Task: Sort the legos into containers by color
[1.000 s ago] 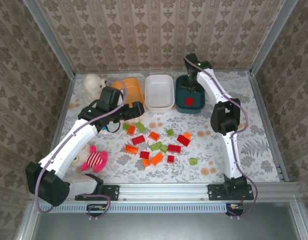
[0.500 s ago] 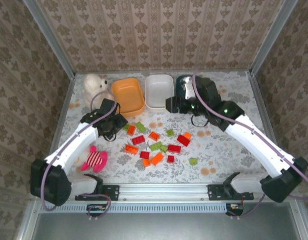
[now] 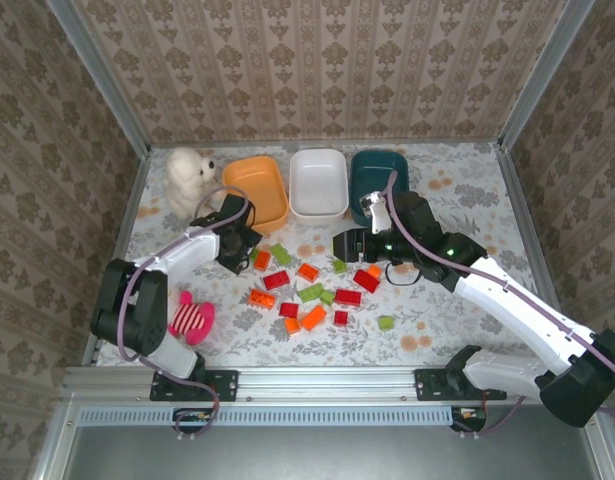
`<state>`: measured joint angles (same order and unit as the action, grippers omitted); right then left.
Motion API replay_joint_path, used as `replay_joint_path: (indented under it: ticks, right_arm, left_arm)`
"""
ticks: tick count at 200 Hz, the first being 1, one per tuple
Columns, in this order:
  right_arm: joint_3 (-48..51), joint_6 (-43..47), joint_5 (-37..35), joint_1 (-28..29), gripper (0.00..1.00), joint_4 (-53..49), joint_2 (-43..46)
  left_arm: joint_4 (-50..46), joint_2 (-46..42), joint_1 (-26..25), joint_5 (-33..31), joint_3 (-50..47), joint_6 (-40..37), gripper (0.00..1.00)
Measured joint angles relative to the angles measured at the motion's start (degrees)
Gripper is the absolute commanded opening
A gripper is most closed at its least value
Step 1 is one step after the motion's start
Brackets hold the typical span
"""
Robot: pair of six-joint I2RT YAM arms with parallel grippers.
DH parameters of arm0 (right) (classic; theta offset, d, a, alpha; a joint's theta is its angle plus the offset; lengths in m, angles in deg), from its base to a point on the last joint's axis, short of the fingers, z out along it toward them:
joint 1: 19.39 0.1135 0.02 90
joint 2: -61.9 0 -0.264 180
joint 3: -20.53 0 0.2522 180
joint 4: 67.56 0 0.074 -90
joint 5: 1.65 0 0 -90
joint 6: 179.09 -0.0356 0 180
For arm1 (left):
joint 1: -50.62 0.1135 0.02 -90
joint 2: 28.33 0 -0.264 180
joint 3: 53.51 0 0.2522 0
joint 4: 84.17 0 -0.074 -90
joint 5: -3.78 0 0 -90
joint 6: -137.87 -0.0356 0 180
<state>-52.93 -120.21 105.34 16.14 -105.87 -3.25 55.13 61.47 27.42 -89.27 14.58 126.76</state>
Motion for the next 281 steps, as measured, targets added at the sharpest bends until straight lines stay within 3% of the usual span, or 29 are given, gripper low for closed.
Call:
replay_joint_path:
  ticks: [53, 127, 197, 232, 281]
  right_arm:
    - [0.09, -0.42, 0.24, 0.0, 0.69, 0.26, 0.0]
    - [0.09, -0.42, 0.24, 0.0, 0.69, 0.22, -0.07]
    - [0.09, -0.42, 0.24, 0.0, 0.69, 0.17, -1.05]
    - [0.09, -0.42, 0.22, 0.0, 0.69, 0.15, -1.36]
    - [0.09, -0.39, 0.2, 0.0, 0.69, 0.02, -1.36]
  left_arm:
    - [0.57, 4.63, 0.0, -0.02, 2.51, 0.48, 0.66]
    - [-3.1, 9.62, -0.02, -0.52, 7.1, 1.09, 0.55]
    - [-6.32, 13.46, -1.03, -1.53, 9.22, 1.16, 0.54]
    - [-6.67, 13.51, -1.92, -1.97, 9.62, 2.01, 0.37]
    - [-9.11, 12.44, -2.97, -5.4, 9.64, 2.03, 0.34]
